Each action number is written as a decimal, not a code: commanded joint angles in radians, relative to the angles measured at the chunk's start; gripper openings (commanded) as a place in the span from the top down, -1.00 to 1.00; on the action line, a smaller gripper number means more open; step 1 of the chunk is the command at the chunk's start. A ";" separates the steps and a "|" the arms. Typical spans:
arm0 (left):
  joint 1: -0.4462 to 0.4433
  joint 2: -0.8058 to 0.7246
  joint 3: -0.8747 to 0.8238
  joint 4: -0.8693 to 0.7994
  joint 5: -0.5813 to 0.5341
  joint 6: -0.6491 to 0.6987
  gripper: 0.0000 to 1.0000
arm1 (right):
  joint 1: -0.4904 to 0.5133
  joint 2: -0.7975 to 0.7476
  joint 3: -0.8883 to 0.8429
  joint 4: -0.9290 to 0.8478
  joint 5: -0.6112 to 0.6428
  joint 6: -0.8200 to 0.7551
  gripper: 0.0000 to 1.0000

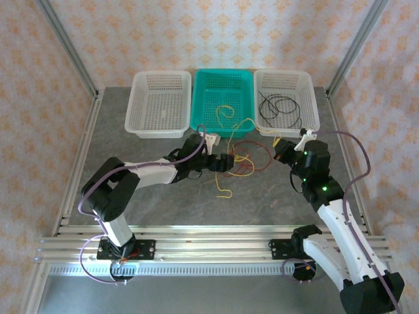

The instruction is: Untangle the cables

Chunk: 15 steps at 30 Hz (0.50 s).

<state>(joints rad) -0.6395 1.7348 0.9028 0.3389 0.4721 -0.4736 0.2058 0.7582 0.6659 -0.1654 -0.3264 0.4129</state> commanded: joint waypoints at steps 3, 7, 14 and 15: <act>-0.005 0.043 0.042 0.095 0.054 -0.023 -0.90 | -0.006 -0.012 -0.031 0.078 -0.015 0.074 1.00; -0.023 0.074 0.055 0.129 0.086 -0.040 -0.83 | -0.005 -0.010 -0.051 0.095 -0.004 0.109 1.00; -0.065 0.097 0.076 0.140 0.109 -0.054 -0.66 | 0.010 -0.008 -0.150 0.181 0.038 0.248 1.00; -0.067 0.095 0.074 0.144 0.110 -0.057 -0.66 | 0.014 -0.008 -0.161 0.192 0.046 0.268 1.00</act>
<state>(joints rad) -0.7010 1.8275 0.9550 0.4313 0.5533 -0.5156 0.2085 0.7582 0.5339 -0.0502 -0.3195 0.5911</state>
